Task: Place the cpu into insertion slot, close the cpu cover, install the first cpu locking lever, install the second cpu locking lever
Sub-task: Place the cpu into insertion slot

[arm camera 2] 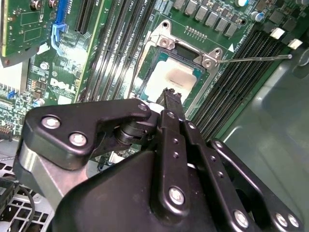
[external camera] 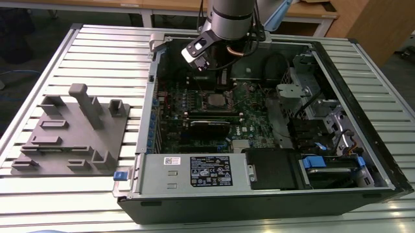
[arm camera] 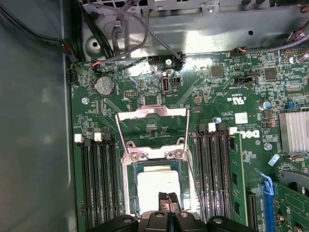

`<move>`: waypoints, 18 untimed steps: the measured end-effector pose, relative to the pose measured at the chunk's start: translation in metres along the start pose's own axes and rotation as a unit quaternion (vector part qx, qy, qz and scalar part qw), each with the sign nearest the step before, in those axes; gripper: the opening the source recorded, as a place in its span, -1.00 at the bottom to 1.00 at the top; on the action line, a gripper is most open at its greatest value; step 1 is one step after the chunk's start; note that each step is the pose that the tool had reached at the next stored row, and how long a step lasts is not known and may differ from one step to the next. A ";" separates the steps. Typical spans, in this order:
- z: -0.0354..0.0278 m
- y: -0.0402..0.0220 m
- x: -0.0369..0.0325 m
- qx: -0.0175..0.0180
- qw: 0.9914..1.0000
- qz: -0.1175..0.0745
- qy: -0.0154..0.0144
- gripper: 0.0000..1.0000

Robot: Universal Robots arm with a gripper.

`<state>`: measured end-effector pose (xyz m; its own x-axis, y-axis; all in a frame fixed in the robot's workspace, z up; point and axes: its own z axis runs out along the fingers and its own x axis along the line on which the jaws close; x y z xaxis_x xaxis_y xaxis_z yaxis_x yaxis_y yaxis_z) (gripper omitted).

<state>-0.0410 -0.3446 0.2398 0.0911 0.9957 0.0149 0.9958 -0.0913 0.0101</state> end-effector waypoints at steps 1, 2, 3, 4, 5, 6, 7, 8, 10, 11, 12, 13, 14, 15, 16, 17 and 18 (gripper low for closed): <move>0.0012 0.0000 0.0000 0.000 1.000 0.000 0.000 -0.80; 0.0023 0.0000 0.0000 0.000 1.000 0.000 0.000 -0.80; 0.0030 0.0000 -0.0001 0.000 1.000 0.000 0.000 -0.80; 0.0031 -0.0001 -0.0001 0.000 1.000 0.000 0.000 -0.80; 0.0031 -0.0001 -0.0001 0.000 1.000 0.000 0.000 -0.80; 0.0032 -0.0002 0.0006 0.000 1.000 0.000 0.000 -0.80; 0.0033 -0.0003 0.0019 0.000 1.000 0.000 0.000 -0.80; 0.0034 -0.0004 0.0032 0.000 1.000 0.000 0.000 -0.80; 0.0045 -0.0004 0.0042 0.000 1.000 0.000 0.000 -0.80; 0.0055 -0.0004 0.0042 0.000 1.000 0.000 0.000 -0.80; 0.0068 -0.0004 0.0042 0.000 1.000 0.000 0.000 -0.80; 0.0082 -0.0004 0.0042 0.000 1.000 0.000 0.000 -0.80; 0.0094 -0.0004 0.0042 0.000 1.000 0.000 0.000 -0.80; 0.0096 -0.0004 0.0042 0.000 1.000 0.000 0.000 -0.80; 0.0096 -0.0004 0.0042 0.000 1.000 0.000 0.000 -0.80; 0.0095 -0.0005 0.0042 0.000 1.000 0.000 0.000 -0.80; 0.0096 -0.0005 0.0042 0.000 1.000 0.000 0.000 -0.80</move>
<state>-0.0410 -0.3403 0.2303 0.0913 0.9957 0.0146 0.9958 -0.0915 0.0101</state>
